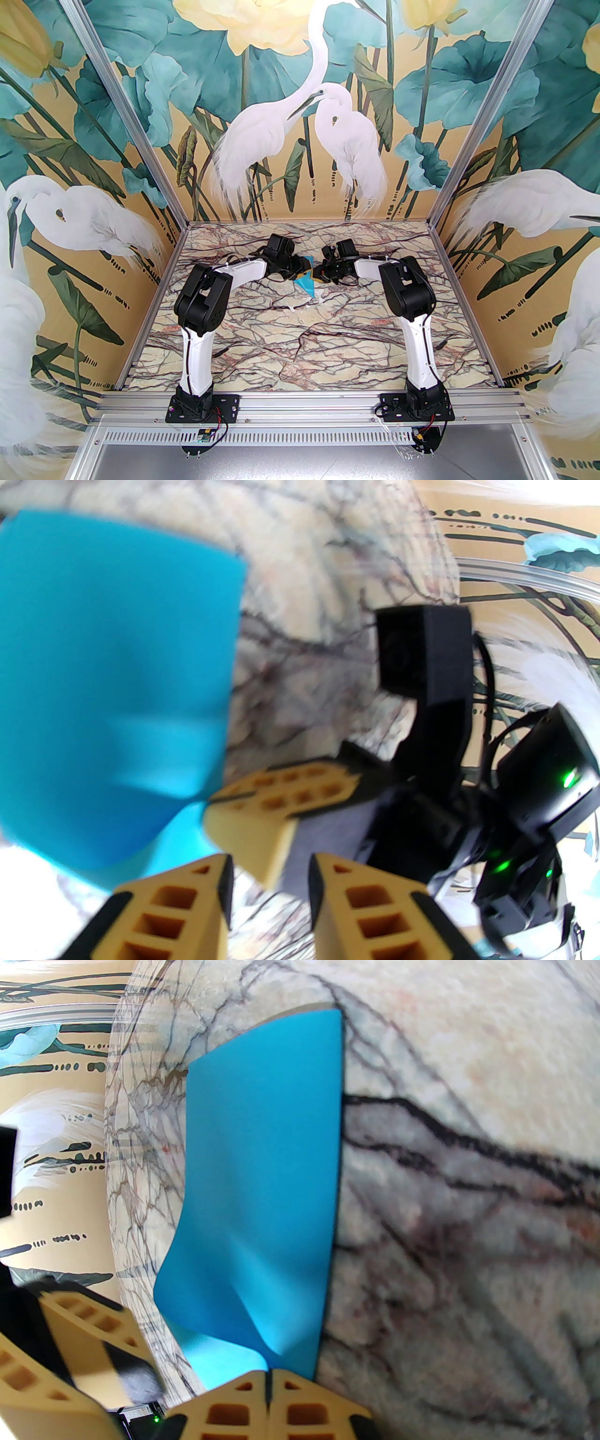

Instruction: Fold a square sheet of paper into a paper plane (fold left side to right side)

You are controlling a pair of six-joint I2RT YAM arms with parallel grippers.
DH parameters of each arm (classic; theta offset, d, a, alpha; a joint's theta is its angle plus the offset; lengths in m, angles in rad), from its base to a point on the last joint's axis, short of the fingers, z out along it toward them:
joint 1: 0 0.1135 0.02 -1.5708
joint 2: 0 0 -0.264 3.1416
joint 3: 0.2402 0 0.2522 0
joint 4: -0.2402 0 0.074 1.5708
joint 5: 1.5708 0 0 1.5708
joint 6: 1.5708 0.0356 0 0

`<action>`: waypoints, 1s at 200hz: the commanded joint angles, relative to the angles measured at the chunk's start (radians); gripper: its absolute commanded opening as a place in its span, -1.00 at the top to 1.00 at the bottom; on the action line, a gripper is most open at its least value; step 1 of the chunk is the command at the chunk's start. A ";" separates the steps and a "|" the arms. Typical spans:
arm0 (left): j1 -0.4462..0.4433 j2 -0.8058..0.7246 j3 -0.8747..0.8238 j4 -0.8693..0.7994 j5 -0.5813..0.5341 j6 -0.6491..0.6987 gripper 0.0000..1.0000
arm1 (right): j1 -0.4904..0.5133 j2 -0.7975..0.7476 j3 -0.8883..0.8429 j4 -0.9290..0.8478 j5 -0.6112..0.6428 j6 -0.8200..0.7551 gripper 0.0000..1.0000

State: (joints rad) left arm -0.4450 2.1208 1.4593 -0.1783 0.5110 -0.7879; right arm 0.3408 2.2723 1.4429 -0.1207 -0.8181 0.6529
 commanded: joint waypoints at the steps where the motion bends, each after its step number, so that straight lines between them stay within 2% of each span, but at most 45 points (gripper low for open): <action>1: 0.011 0.043 -0.001 -0.038 -0.006 0.029 0.36 | 0.004 0.023 0.003 -0.040 0.082 -0.030 1.00; 107: 0.021 0.054 -0.098 0.012 -0.065 0.036 0.36 | 0.006 0.022 -0.002 -0.040 0.085 -0.021 1.00; 200: 0.046 -0.012 -0.034 -0.010 -0.039 0.053 0.32 | 0.007 0.021 -0.011 -0.031 0.085 -0.020 1.00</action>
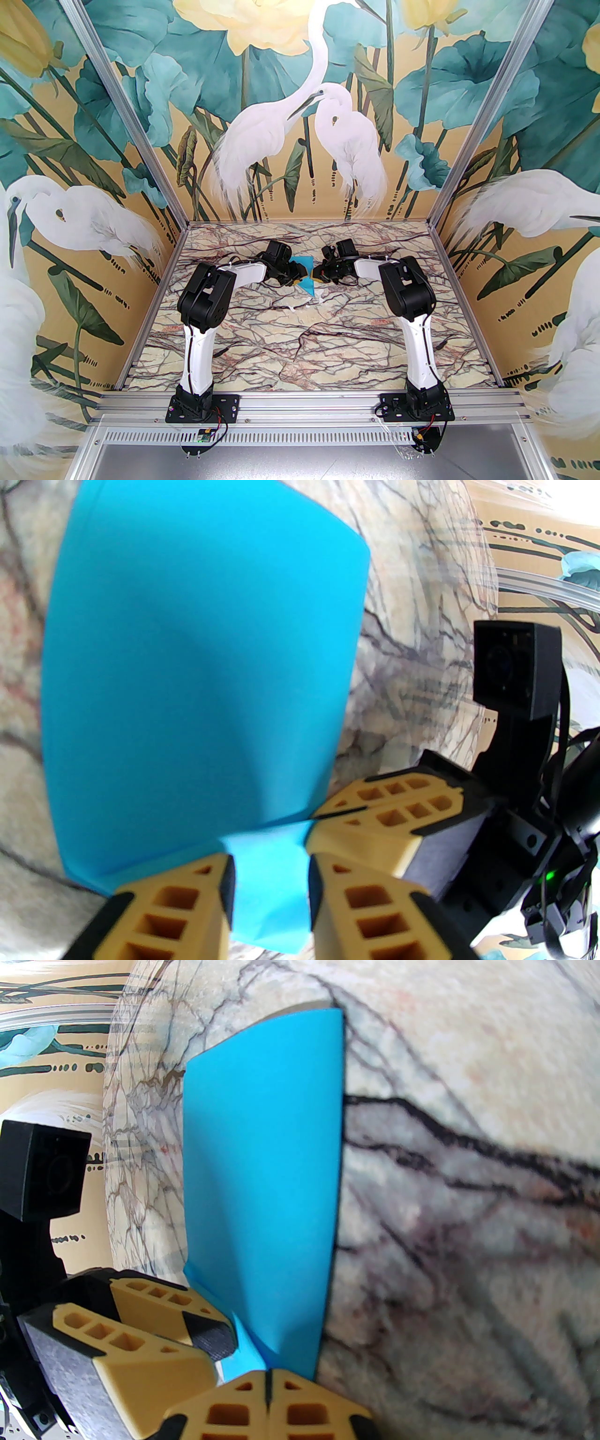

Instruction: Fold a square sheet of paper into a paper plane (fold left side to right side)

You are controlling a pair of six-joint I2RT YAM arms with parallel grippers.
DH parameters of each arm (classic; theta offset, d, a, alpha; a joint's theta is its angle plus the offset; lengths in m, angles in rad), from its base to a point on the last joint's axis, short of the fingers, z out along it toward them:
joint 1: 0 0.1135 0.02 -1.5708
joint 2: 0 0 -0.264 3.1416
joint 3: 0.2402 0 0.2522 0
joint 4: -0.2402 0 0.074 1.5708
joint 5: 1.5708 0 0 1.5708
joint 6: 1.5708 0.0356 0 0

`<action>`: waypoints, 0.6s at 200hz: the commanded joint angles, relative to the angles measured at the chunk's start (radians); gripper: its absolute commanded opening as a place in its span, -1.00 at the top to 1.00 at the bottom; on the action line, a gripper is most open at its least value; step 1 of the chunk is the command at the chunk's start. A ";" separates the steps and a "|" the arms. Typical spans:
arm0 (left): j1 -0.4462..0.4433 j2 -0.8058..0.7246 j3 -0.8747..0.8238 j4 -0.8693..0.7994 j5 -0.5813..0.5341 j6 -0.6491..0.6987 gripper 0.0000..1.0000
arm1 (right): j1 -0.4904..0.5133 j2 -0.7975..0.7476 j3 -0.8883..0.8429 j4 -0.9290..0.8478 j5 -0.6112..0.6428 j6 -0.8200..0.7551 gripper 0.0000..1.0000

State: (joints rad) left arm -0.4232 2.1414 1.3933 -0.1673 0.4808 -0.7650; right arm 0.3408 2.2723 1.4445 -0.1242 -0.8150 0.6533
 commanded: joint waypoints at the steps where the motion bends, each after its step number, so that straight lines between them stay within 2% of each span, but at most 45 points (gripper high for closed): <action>1: 0.025 -0.031 0.032 -0.022 -0.008 0.030 0.32 | 0.007 0.021 -0.013 -0.028 0.082 -0.020 1.00; 86: 0.040 0.034 -0.002 -0.022 -0.015 0.017 0.37 | 0.008 0.017 -0.015 -0.031 0.087 -0.020 1.00; 104: 0.040 0.034 -0.021 -0.020 -0.018 0.007 0.39 | 0.008 0.001 -0.018 -0.041 0.108 -0.018 0.66; 120: 0.040 0.030 -0.035 -0.016 -0.015 0.007 0.40 | 0.007 -0.036 -0.032 -0.038 0.142 -0.015 0.56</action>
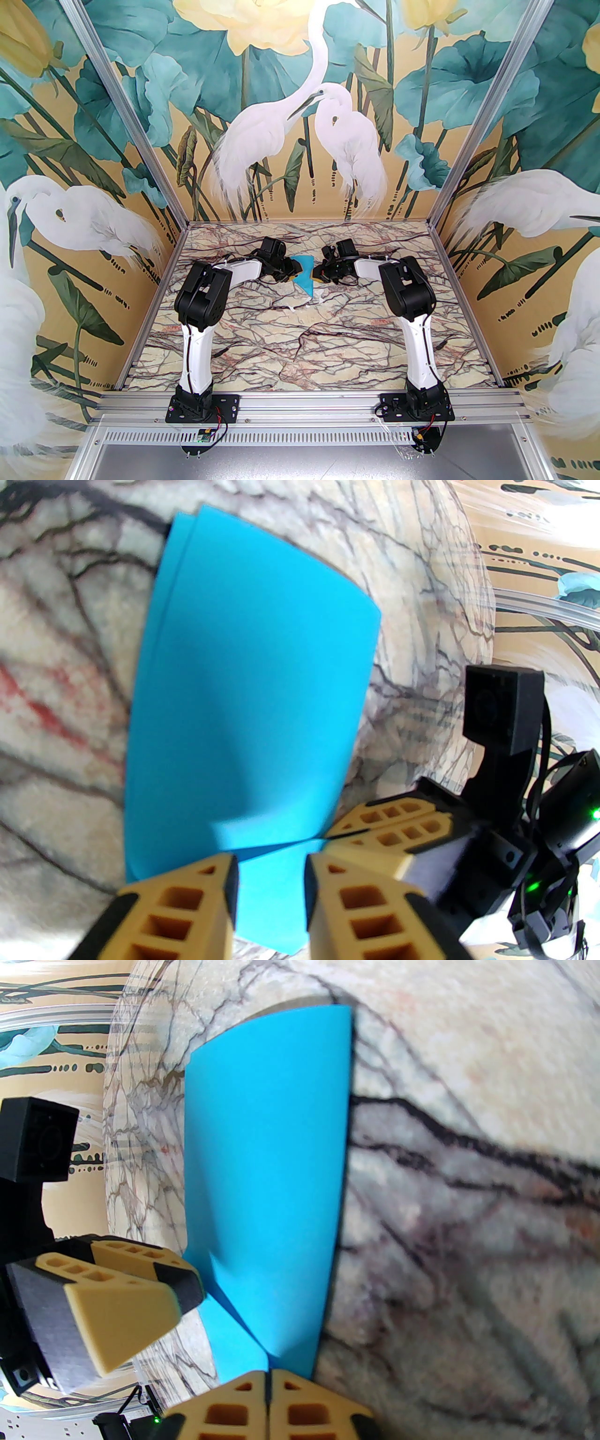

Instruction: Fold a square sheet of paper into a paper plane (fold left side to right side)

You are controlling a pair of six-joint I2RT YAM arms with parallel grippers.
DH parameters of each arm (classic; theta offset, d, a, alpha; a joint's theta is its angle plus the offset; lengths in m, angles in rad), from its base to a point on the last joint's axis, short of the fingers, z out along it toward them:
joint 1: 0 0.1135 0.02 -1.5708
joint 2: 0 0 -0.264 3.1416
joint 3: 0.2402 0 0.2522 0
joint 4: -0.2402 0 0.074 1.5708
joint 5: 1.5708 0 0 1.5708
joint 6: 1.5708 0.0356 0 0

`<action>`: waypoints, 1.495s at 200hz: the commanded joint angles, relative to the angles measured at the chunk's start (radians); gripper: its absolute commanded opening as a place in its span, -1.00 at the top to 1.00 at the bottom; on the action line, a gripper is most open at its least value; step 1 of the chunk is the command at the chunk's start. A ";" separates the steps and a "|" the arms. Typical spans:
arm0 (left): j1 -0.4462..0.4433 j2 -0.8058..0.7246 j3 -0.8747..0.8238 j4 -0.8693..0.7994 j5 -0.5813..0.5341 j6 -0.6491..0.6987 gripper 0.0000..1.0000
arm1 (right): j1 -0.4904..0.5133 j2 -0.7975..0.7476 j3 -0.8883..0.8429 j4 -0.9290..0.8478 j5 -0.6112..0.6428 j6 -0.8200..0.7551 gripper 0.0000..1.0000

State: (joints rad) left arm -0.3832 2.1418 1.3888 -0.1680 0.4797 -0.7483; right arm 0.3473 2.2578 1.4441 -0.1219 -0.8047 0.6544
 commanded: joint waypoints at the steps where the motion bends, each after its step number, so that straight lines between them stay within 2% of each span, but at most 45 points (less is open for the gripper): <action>1: 0.000 0.029 -0.031 -0.015 -0.013 -0.010 0.40 | 0.002 -0.023 -0.033 -0.042 0.134 -0.016 0.56; 13: -0.002 0.027 -0.036 -0.014 -0.012 -0.010 0.39 | 0.001 -0.062 -0.050 -0.046 0.173 -0.016 0.44; 38: -0.005 0.024 -0.038 -0.011 -0.009 -0.011 0.39 | 0.003 -0.173 -0.116 -0.043 0.259 -0.016 0.46; 57: -0.006 0.024 -0.033 -0.009 -0.007 -0.013 0.39 | 0.013 -0.242 -0.153 -0.052 0.287 -0.016 0.69; 82: -0.008 0.026 -0.028 -0.010 -0.004 -0.012 0.39 | 0.046 -0.253 -0.157 -0.054 0.205 0.002 1.00; 113: -0.009 0.029 -0.028 -0.006 0.001 -0.013 0.38 | 0.110 -0.192 -0.106 -0.070 0.137 0.026 1.00; 175: -0.011 0.031 -0.022 -0.004 0.009 -0.014 0.37 | 0.146 -0.072 0.005 -0.145 0.149 0.051 1.00; 239: -0.012 0.038 -0.010 -0.013 0.005 -0.013 0.37 | 0.124 -0.051 -0.054 -0.160 0.162 0.053 1.00; 299: -0.013 0.059 0.010 -0.069 -0.030 -0.011 0.47 | 0.123 -0.094 -0.132 -0.184 0.145 0.015 1.00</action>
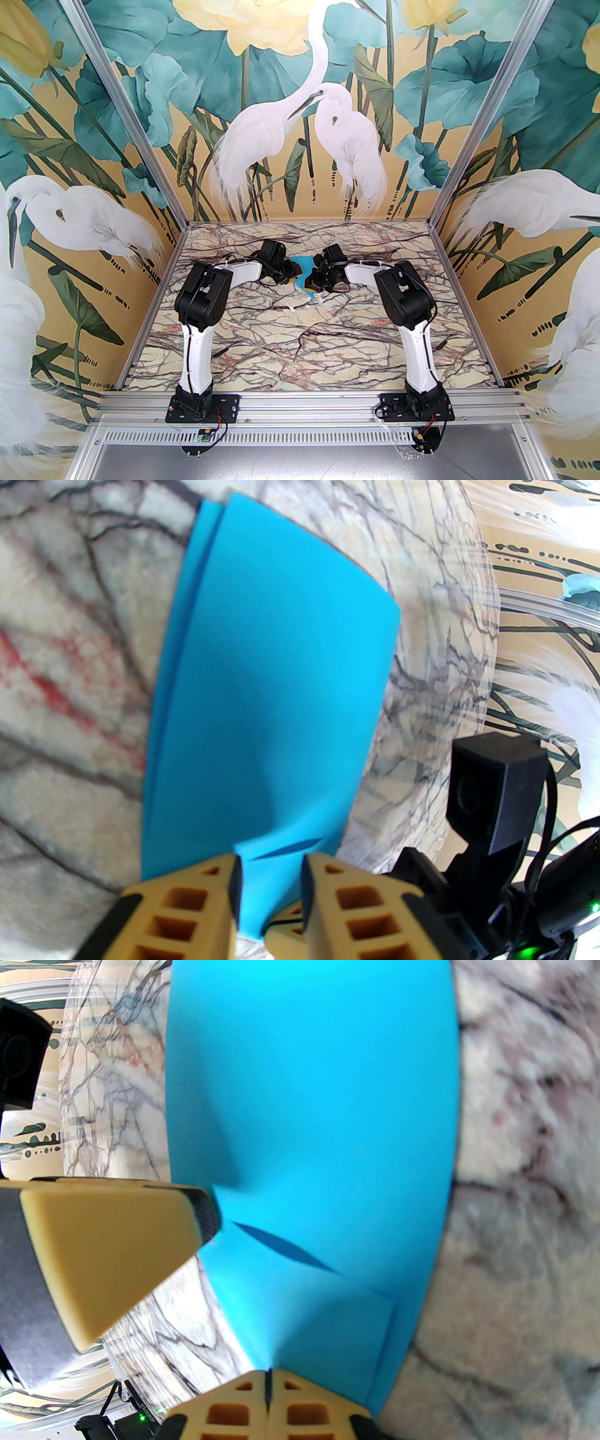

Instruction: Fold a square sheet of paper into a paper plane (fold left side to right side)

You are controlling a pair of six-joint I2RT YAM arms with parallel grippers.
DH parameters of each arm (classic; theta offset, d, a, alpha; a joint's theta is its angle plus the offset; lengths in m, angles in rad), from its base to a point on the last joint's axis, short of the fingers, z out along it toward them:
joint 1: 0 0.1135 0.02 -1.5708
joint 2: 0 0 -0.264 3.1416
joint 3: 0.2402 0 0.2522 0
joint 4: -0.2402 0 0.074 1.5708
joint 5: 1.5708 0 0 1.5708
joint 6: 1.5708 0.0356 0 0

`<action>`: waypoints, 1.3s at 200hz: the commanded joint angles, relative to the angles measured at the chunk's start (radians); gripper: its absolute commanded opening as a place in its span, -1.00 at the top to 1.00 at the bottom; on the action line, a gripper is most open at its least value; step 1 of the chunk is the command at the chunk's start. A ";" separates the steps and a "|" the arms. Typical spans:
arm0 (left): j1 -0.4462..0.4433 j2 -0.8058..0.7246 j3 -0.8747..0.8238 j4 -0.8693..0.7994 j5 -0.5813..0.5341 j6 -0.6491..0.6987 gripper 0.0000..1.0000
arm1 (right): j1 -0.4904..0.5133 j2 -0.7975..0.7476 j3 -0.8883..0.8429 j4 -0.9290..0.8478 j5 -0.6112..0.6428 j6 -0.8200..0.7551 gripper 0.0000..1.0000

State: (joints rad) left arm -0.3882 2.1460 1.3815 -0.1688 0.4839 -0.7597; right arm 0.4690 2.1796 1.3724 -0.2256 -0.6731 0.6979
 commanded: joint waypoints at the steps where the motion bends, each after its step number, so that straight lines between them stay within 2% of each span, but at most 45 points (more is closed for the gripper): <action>1: -0.008 0.056 0.017 -0.069 -0.034 0.000 0.47 | 0.001 -0.017 -0.062 -0.080 0.013 -0.029 1.00; 69: -0.008 0.074 0.036 -0.111 -0.057 0.002 0.60 | 0.007 -0.095 -0.199 -0.046 -0.016 -0.032 1.00; 158: -0.008 0.068 0.043 -0.116 -0.044 0.008 0.61 | 0.012 -0.184 -0.345 0.019 -0.033 -0.020 1.00; 207: -0.011 0.055 0.051 -0.113 -0.029 0.016 0.56 | -0.011 -0.250 -0.280 0.030 -0.025 -0.008 1.00; 260: -0.019 0.060 0.054 -0.106 -0.021 0.014 0.53 | -0.026 -0.121 -0.141 0.045 -0.019 0.029 1.00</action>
State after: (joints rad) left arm -0.3992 2.1677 1.4296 -0.2291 0.4843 -0.7631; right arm 0.4511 1.9823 1.1694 -0.1799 -0.7078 0.7086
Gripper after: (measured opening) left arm 0.235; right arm 0.033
